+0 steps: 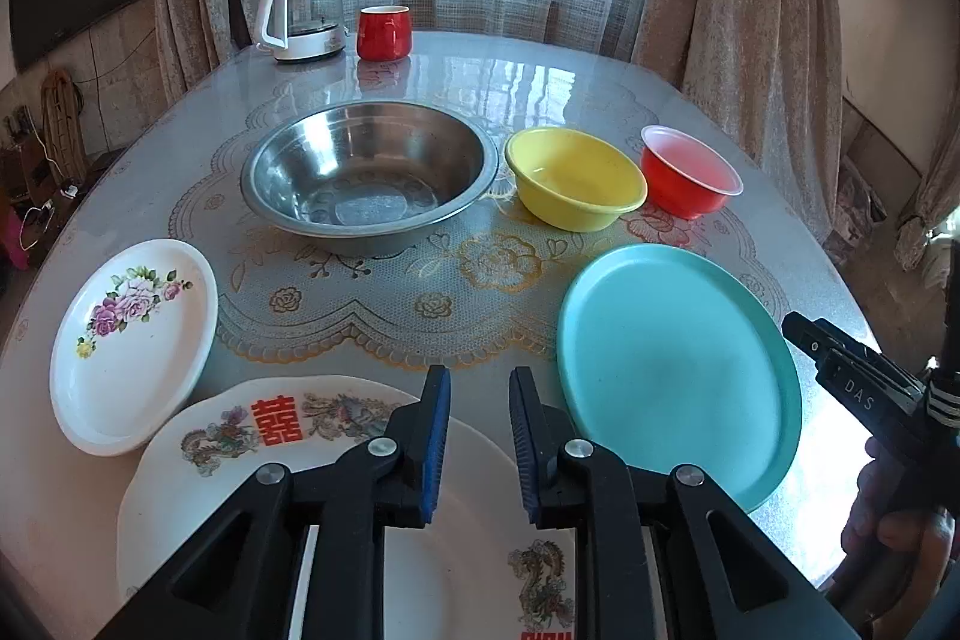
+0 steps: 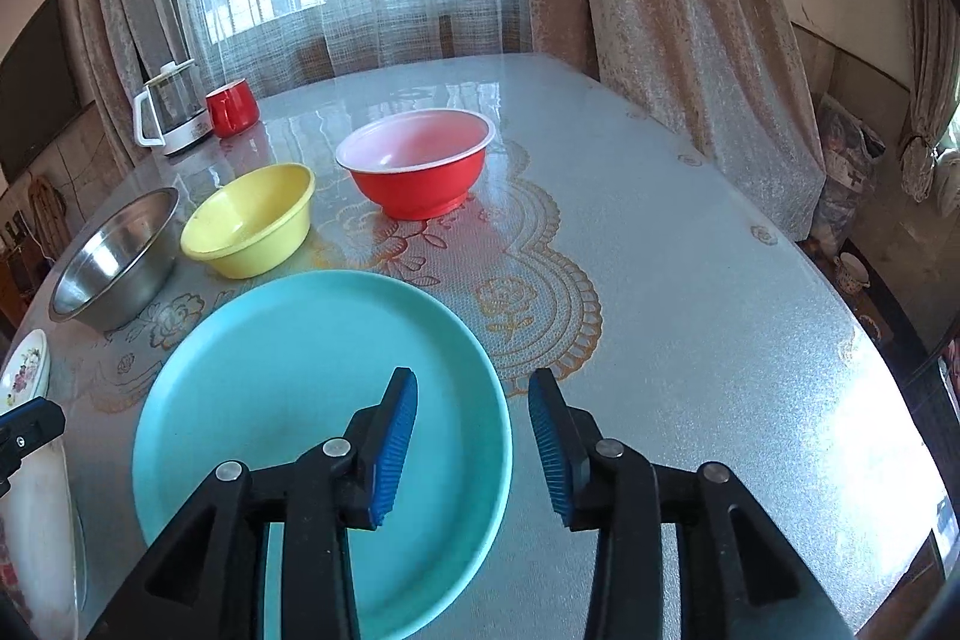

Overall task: Organize plates and bowls
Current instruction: 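Swing the right gripper over to the small rose-patterned white plate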

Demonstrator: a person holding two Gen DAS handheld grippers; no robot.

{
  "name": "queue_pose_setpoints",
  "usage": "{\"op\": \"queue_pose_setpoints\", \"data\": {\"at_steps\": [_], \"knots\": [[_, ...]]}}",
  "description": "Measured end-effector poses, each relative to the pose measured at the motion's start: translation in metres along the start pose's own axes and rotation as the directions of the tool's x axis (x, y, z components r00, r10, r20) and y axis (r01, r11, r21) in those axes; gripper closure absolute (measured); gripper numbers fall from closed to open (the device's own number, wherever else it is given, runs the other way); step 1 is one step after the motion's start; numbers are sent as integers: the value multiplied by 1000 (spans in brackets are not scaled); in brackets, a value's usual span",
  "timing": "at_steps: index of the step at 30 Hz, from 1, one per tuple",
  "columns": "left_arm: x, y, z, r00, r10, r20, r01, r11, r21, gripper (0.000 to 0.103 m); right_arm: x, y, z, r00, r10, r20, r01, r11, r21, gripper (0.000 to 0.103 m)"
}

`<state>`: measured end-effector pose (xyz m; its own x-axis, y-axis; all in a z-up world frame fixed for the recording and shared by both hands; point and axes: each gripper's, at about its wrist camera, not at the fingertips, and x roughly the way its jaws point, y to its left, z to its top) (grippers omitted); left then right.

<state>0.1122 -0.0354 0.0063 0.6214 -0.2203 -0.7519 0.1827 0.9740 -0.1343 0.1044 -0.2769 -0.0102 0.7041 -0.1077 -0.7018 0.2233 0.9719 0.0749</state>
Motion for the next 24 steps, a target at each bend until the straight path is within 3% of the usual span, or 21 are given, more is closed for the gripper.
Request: {"op": "queue_pose_setpoints", "data": {"at_steps": [3,7,13,16,18,21,24], "knots": [[-15,24,-3,999,-7,33,8,999,-41,74,-4,21,7,992,122,-20,-123,992,-27,63],[-33,66,-5,997,9,82,0,994,-111,71,-9,64,14,944,320,-78,-325,943,-71,63],[-46,148,-13,989,76,130,-36,959,-282,55,-6,145,17,824,529,-204,-556,824,-112,63],[-52,185,-18,980,140,142,-82,932,-353,48,6,184,15,727,616,-303,-658,751,-53,63],[-52,207,-21,978,152,141,-84,913,-400,44,16,210,14,679,644,-353,-693,721,-16,63],[-50,233,-26,976,171,133,-96,891,-443,42,34,245,11,639,651,-410,-710,704,11,63],[-43,256,-29,980,172,102,-101,865,-491,39,56,271,8,614,642,-459,-703,710,52,63]]}}
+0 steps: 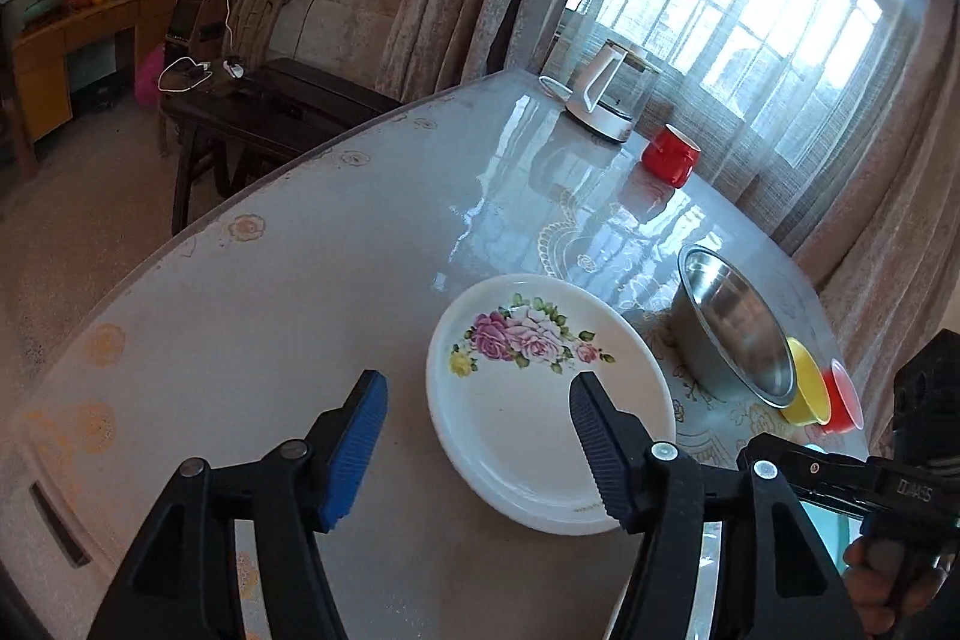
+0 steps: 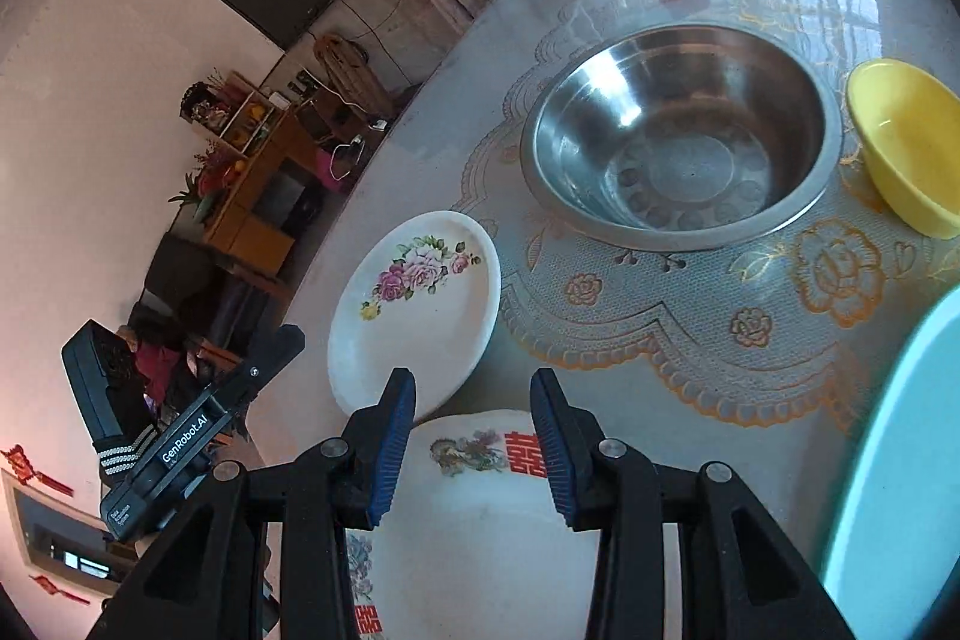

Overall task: Organize plates and bowls
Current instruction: 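Swing the right gripper over to the small rose-patterned white plate, then close the right gripper on the rose plate rim and lift it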

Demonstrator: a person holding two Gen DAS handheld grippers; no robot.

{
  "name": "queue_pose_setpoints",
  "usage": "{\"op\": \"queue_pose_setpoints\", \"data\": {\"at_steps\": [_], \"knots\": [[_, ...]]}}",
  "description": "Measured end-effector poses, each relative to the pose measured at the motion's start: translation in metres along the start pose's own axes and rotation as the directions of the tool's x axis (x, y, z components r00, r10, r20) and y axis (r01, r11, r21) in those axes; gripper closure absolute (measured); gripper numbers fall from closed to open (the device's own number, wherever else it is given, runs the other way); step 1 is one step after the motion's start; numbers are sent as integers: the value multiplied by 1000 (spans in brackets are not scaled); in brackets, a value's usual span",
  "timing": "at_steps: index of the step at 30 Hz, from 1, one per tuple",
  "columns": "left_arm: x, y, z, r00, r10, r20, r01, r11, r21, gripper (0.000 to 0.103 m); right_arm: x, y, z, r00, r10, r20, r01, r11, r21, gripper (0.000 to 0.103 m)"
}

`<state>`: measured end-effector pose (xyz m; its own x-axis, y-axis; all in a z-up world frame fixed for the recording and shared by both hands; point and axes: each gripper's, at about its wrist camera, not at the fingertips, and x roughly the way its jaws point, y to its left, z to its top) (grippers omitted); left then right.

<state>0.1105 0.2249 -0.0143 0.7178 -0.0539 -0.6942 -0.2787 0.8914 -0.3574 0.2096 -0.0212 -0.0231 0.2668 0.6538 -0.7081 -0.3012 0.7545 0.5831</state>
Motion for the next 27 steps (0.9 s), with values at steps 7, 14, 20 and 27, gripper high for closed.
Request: {"op": "queue_pose_setpoints", "data": {"at_steps": [7,14,20,27], "knots": [[25,33,12,998,19,-68,-26,994,-105,43,42,3,16,998,-58,-24,60,997,54,69],[52,25,17,992,-3,-130,-7,997,-72,66,69,-10,26,993,-99,-58,103,992,79,84],[60,8,10,989,-7,-150,7,1000,-4,84,75,2,27,991,-117,-67,119,993,23,92],[39,2,11,995,7,-102,-4,1000,25,84,59,13,28,995,-98,-24,98,995,-14,92]]}}
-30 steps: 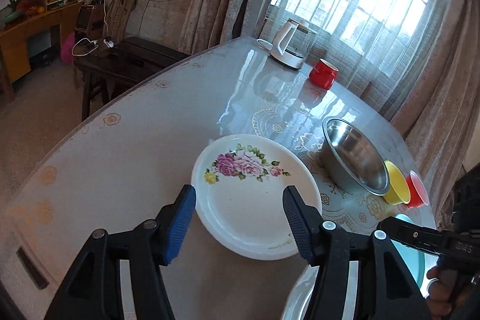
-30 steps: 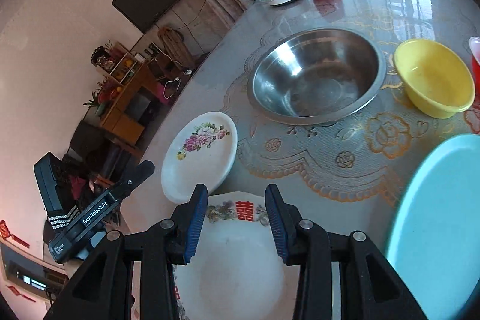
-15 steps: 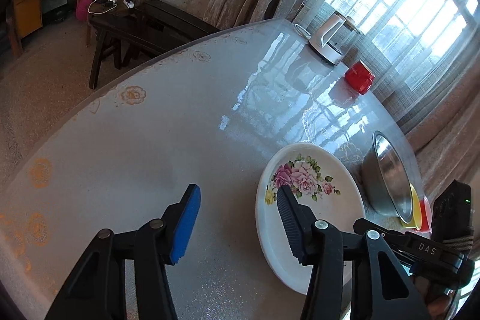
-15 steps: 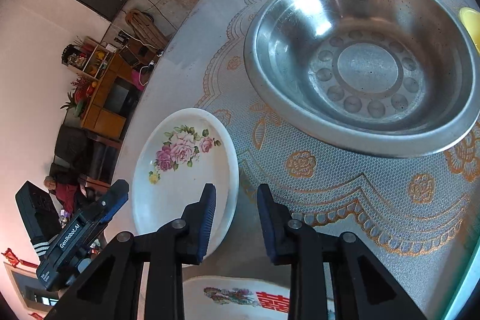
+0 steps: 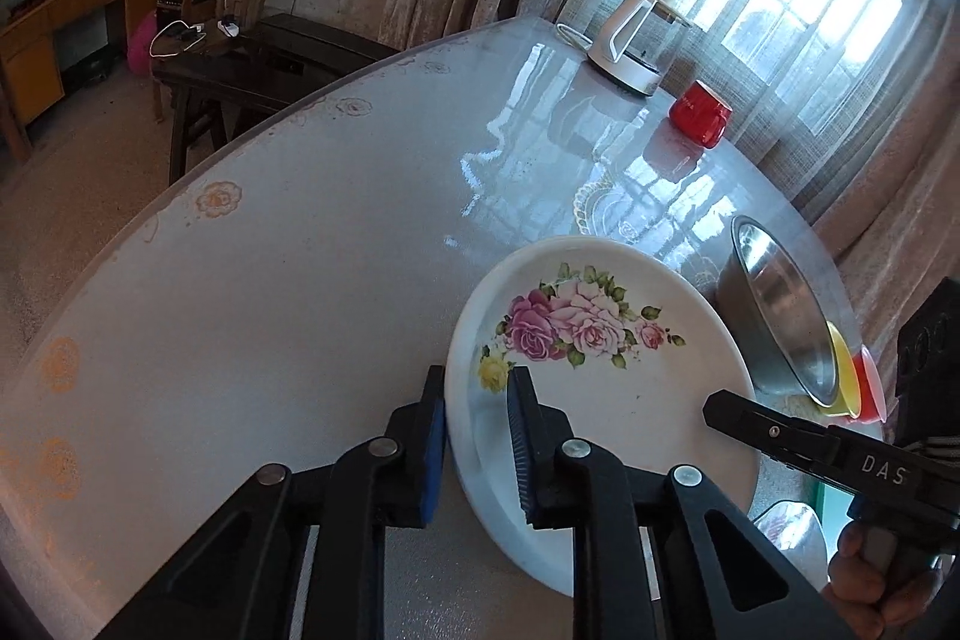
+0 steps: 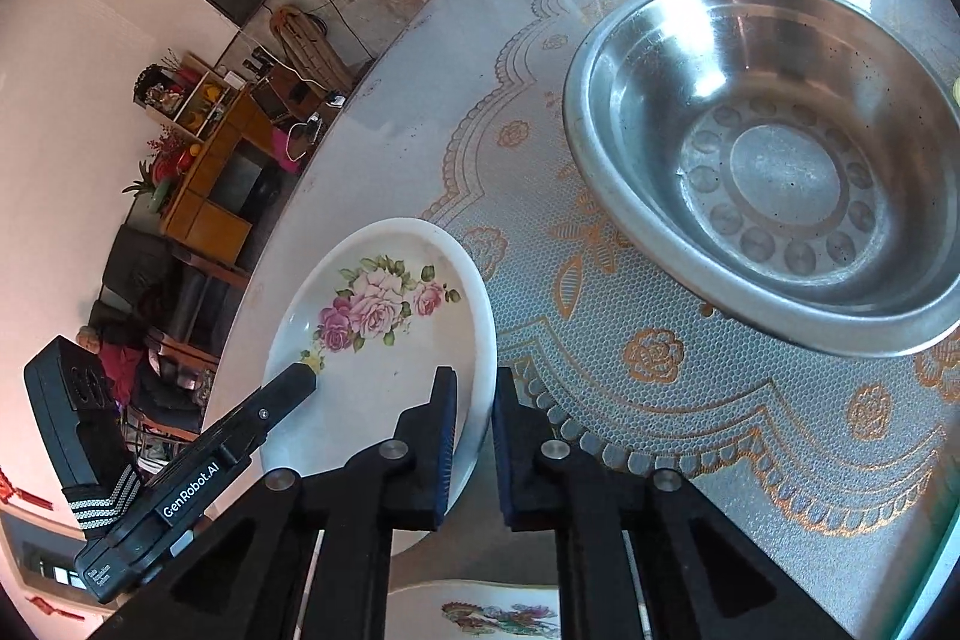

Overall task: Organize plates and bowls
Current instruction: 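Close the right gripper on the rose plate rim and lift it, then carry the rose plate with the right gripper onto the teal plate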

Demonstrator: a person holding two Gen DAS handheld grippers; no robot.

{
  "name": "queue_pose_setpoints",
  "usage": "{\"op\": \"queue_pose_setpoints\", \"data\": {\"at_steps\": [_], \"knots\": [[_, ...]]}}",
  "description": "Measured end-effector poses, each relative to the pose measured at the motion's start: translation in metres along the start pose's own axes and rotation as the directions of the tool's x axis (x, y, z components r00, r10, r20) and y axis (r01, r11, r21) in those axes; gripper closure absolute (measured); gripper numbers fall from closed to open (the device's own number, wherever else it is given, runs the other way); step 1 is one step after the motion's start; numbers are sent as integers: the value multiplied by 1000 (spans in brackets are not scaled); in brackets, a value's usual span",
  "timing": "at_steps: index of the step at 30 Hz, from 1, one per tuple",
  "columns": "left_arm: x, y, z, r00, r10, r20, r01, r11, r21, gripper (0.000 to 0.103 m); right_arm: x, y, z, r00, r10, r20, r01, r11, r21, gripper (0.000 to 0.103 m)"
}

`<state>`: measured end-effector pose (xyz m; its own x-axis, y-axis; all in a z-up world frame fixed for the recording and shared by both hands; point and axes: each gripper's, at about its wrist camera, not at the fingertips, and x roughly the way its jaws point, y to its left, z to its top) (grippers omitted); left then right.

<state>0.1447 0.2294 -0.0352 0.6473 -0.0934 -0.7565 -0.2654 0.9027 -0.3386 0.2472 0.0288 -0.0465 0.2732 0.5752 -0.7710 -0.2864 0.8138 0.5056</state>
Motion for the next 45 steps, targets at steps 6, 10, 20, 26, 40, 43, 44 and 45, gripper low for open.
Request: {"op": "queue_pose_setpoints", "data": {"at_steps": [6,10,20,26,40,43,44,45], "knots": [[-33,-17,-2,998,-29,50,27,998,49,84,-26,-2,-8,998,40,39,-40,999,2,91],[-50,-38,-12,996,-48,72,40,993,109,84,-53,-9,-20,995,51,81,-51,999,-2,91],[-64,-99,-44,990,-138,40,127,971,204,84,-120,-47,-55,984,17,175,-25,999,41,89],[-69,-150,-63,982,-188,7,178,942,285,84,-162,-79,-77,971,-20,236,-3,995,98,89],[-36,-266,-111,966,-208,-154,255,865,433,84,-232,-170,-131,929,-178,324,83,954,288,89],[-23,-282,-119,965,-186,-184,251,858,447,84,-236,-182,-135,921,-221,321,117,943,313,89],[-19,-286,-121,965,-179,-190,248,855,455,84,-237,-186,-136,918,-233,321,126,938,322,89],[-16,-290,-123,966,-172,-195,245,851,464,84,-238,-190,-137,915,-244,321,133,934,330,89]]}}
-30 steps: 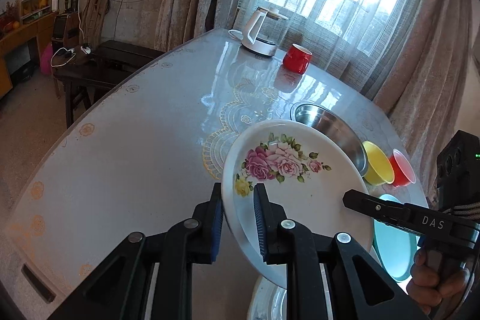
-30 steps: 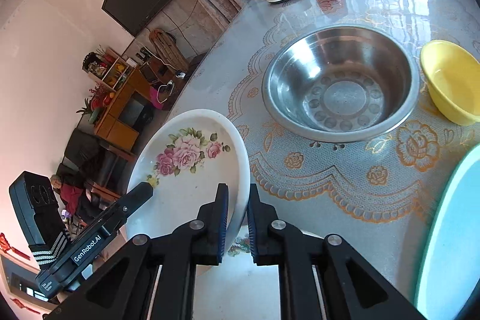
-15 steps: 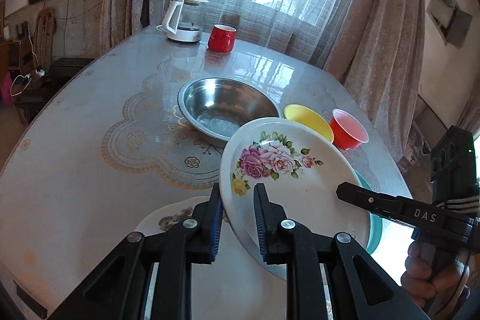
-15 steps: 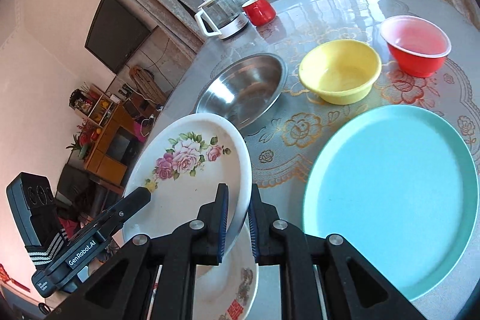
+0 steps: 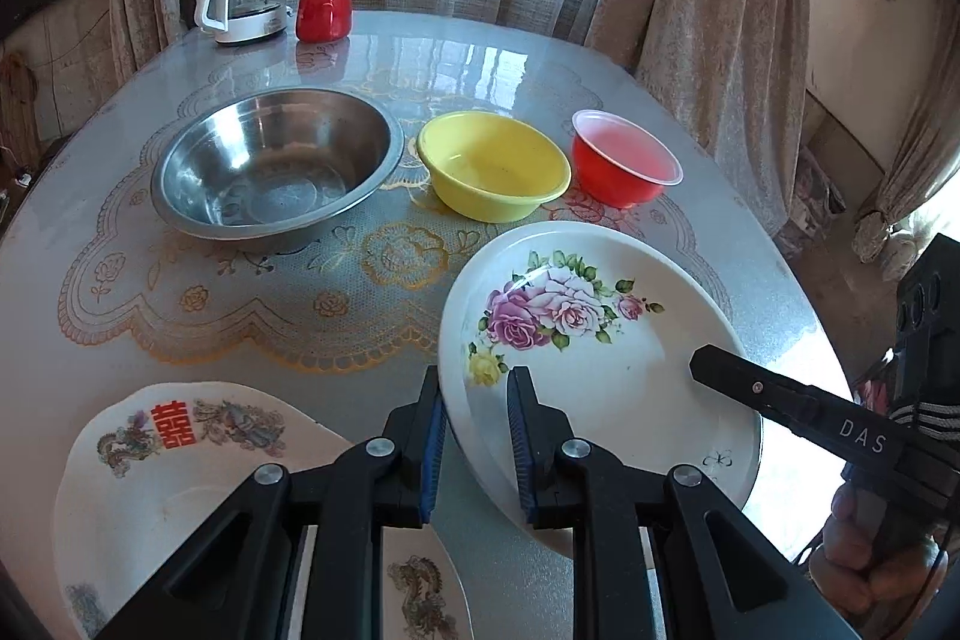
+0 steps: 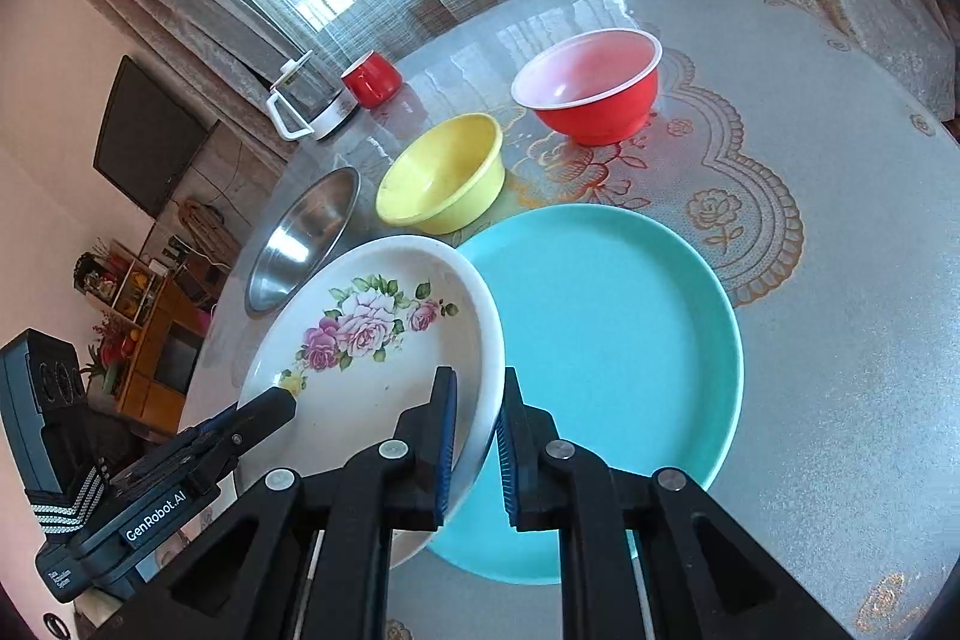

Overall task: Organize plates and bowls
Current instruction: 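Carry the rose plate with the right gripper onto the teal plate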

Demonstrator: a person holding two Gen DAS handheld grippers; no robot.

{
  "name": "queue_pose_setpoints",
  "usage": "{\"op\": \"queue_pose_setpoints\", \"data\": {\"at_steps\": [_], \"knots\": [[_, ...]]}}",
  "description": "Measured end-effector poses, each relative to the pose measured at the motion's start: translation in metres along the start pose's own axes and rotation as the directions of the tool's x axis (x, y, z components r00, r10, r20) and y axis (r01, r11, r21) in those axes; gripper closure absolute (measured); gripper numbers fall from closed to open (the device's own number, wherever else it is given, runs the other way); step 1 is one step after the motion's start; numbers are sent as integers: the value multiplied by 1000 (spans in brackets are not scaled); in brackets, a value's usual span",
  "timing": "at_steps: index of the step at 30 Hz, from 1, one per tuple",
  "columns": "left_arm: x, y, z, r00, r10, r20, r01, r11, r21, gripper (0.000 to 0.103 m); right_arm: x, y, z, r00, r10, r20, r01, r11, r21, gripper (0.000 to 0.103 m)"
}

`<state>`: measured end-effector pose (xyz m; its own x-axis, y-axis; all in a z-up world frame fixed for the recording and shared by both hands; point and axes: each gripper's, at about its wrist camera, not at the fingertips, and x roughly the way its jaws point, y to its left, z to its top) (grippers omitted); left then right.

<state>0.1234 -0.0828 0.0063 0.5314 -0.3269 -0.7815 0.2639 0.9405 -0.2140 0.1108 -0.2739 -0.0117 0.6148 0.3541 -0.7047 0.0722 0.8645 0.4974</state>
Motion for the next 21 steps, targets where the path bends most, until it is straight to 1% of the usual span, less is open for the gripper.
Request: {"op": "queue_pose_setpoints", "data": {"at_steps": [6,10,13,15,18,21], "knots": [[26,-20,4,999,15,-35,-14,999,52,84,0,-24,0,998,-67,13,67,997,34,89],[45,-27,5,997,29,-68,-25,998,65,84,7,-31,-1,991,-134,8,134,991,20,89],[57,-30,3,995,42,-94,-35,997,73,84,15,-38,-3,987,-161,-2,161,987,13,89],[63,-33,0,991,78,-108,-68,994,90,84,16,-39,-4,986,-164,8,164,986,4,89],[64,-34,1,990,98,-97,-89,991,95,82,17,-32,-4,981,-195,16,195,980,-45,88],[65,-34,1,991,96,-97,-87,992,92,82,19,-32,-3,980,-197,17,197,979,-50,88]]}}
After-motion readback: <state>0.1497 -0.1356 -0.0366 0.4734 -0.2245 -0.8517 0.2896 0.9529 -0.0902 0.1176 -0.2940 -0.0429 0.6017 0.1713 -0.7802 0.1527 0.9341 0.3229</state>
